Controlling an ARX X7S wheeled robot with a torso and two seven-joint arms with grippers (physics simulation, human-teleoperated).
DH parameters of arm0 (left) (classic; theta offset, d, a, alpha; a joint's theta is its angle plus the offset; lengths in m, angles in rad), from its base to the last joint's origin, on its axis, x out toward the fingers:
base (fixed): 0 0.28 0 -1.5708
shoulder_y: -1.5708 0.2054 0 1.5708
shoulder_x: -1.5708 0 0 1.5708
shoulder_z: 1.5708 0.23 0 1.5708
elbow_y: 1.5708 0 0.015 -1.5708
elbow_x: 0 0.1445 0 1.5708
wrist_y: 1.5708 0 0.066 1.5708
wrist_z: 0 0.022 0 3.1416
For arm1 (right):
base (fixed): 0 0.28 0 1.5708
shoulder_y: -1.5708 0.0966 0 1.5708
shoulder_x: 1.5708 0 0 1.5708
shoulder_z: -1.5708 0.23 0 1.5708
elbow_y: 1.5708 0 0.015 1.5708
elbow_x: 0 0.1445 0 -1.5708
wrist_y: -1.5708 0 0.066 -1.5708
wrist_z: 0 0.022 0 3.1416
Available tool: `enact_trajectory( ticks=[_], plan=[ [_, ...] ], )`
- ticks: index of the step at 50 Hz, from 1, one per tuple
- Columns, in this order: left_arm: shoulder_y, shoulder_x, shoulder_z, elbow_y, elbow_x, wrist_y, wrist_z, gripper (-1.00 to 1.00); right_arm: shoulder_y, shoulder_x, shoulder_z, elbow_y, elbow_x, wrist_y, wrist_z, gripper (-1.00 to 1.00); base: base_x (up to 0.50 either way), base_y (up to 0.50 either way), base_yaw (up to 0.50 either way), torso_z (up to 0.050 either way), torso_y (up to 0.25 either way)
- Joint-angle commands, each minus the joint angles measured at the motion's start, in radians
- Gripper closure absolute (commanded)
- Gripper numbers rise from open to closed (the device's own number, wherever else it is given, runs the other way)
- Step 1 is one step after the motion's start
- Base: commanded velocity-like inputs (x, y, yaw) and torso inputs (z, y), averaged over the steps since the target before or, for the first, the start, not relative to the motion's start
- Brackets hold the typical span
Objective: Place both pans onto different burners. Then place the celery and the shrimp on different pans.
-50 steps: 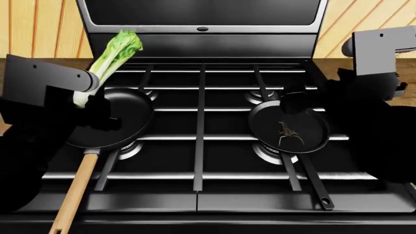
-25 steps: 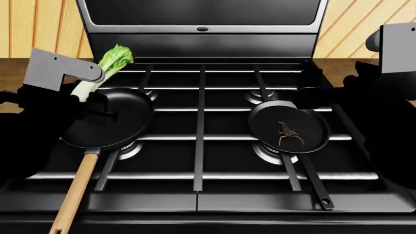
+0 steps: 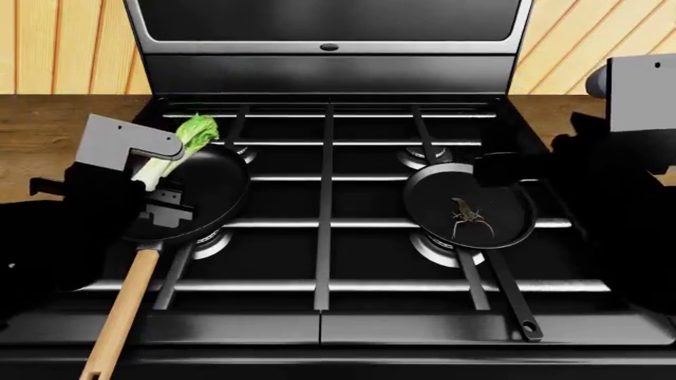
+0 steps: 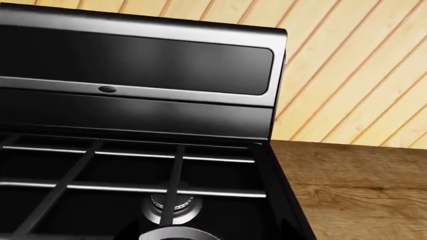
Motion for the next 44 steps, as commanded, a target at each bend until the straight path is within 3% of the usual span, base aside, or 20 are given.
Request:
enact_trajectory(
  ticks=[1,13,14,31,44],
  plan=[
    [0.041,0.0,-0.007,-0.03,0.013,0.039,0.002,1.0,-0.006,-0.012,-0.01,0.007,-0.011,-0.003,-0.009,-1.0,0.0,0.0,0.0,0.0,0.0],
    [0.034,-0.009,-0.022,-0.027,0.002,0.039,-0.005,1.0,-0.002,-0.016,-0.015,0.008,-0.011,0.001,-0.008,-1.0,0.0,0.0,0.0,0.0,0.0],
    [0.032,-0.01,-0.023,-0.027,0.001,0.039,-0.004,-1.0,-0.001,-0.016,-0.015,0.009,-0.011,0.001,-0.008,-1.0,0.0,0.0,0.0,0.0,0.0],
    [0.008,-0.032,-0.058,0.0,-0.029,0.03,-0.028,-1.0,-0.001,-0.018,-0.016,0.011,-0.008,0.0,-0.005,-1.0,0.0,0.0,0.0,0.0,0.0],
    [-0.01,-0.144,-0.197,0.341,-0.214,0.021,-0.176,-1.0,0.028,-0.005,0.005,-0.02,0.024,0.005,0.028,-1.0,0.0,0.0,0.0,0.0,0.001]
  ],
)
